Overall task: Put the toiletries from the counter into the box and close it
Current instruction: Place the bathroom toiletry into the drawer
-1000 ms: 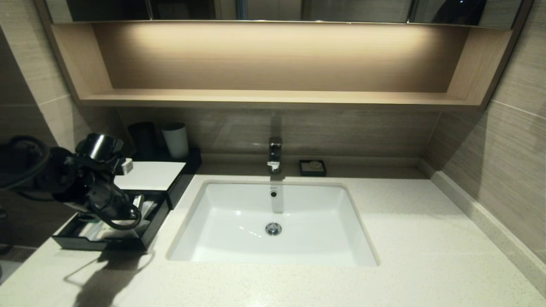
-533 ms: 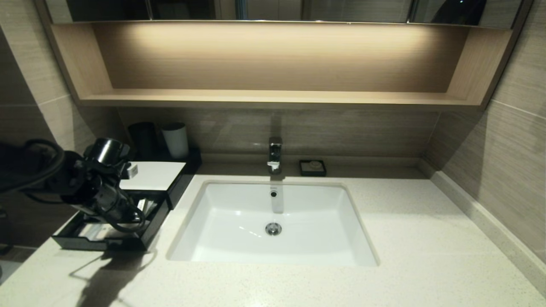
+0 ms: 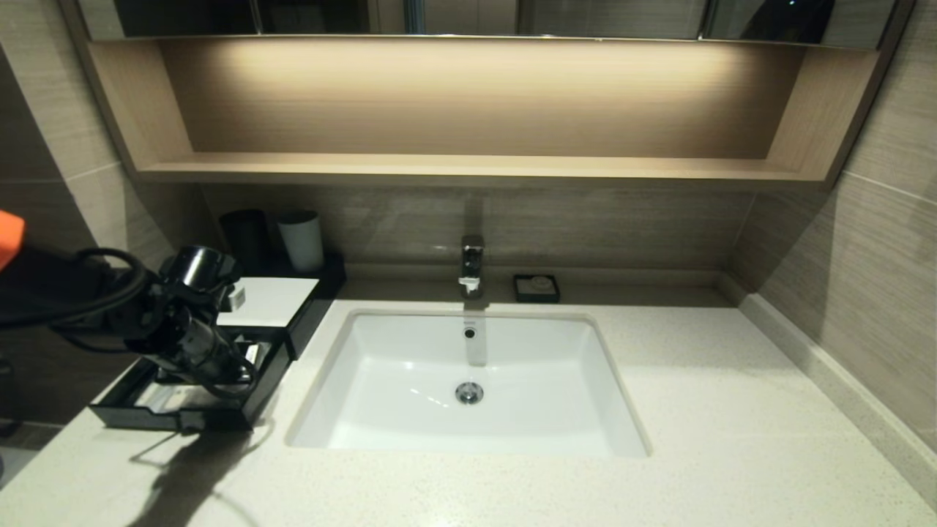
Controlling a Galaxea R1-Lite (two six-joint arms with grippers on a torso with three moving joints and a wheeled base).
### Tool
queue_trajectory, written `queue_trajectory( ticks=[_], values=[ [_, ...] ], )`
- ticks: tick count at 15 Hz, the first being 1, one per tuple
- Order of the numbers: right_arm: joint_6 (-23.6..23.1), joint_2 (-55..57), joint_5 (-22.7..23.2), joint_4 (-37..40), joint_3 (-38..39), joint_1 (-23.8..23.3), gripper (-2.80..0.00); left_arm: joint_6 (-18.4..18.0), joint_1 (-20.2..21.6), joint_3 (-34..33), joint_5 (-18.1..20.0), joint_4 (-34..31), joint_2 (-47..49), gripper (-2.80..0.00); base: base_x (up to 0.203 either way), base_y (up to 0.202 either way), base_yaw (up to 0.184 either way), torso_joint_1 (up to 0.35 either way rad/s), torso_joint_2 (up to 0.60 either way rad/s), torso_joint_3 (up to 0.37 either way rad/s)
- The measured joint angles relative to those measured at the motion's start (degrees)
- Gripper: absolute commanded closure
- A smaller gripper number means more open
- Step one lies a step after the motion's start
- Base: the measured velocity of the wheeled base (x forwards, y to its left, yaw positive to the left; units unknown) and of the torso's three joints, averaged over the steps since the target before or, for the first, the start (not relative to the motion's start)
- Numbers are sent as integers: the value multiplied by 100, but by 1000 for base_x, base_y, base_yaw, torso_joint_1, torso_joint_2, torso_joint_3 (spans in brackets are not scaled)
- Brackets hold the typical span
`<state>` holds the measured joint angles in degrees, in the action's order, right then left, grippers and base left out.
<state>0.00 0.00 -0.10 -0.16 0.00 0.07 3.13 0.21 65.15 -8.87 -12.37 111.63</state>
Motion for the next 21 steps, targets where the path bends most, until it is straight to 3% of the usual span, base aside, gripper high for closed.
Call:
queue_trajectory(
  ticks=[13, 21],
  values=[
    [0, 0, 0, 0, 0, 0, 0, 90, 1, 45, 0, 830, -26, 0, 0, 0, 0, 0, 0, 0],
    [0, 0, 0, -2, 0, 0, 0, 89, 112, -356, -15, 390, -1224, 0, 0, 0, 0, 0, 0, 0]
  ],
)
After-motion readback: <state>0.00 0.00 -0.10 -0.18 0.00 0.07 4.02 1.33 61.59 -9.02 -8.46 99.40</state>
